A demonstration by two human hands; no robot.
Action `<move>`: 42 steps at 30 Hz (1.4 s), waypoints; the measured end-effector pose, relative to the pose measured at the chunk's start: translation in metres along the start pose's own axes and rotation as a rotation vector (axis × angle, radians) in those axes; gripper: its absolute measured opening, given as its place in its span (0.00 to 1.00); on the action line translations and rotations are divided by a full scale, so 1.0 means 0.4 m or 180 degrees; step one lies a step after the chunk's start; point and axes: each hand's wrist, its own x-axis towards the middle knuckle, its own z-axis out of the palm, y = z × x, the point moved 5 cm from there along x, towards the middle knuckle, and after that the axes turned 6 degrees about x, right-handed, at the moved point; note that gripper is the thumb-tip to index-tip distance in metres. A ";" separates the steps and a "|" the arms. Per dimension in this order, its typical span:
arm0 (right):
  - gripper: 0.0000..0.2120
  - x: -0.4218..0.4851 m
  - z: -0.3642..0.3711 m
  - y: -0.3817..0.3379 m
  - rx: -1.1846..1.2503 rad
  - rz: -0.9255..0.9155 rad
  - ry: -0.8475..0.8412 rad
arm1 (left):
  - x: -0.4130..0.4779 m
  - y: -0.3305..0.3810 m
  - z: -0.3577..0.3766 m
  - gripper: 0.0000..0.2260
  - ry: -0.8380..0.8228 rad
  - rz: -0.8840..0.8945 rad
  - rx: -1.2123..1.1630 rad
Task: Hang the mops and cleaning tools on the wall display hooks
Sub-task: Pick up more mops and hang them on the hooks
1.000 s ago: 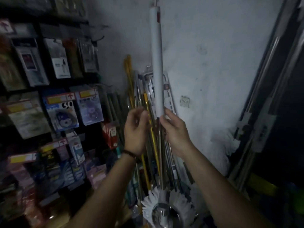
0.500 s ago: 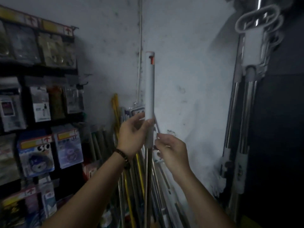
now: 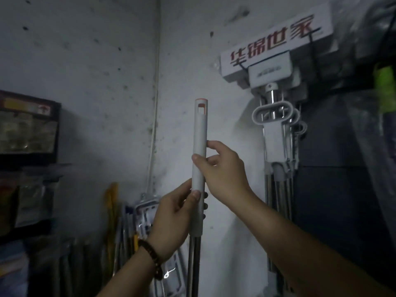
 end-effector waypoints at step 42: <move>0.23 0.267 -0.088 -0.006 -0.3356 0.0934 0.0194 | 0.464 -0.023 0.352 0.08 -0.1540 0.0014 0.0315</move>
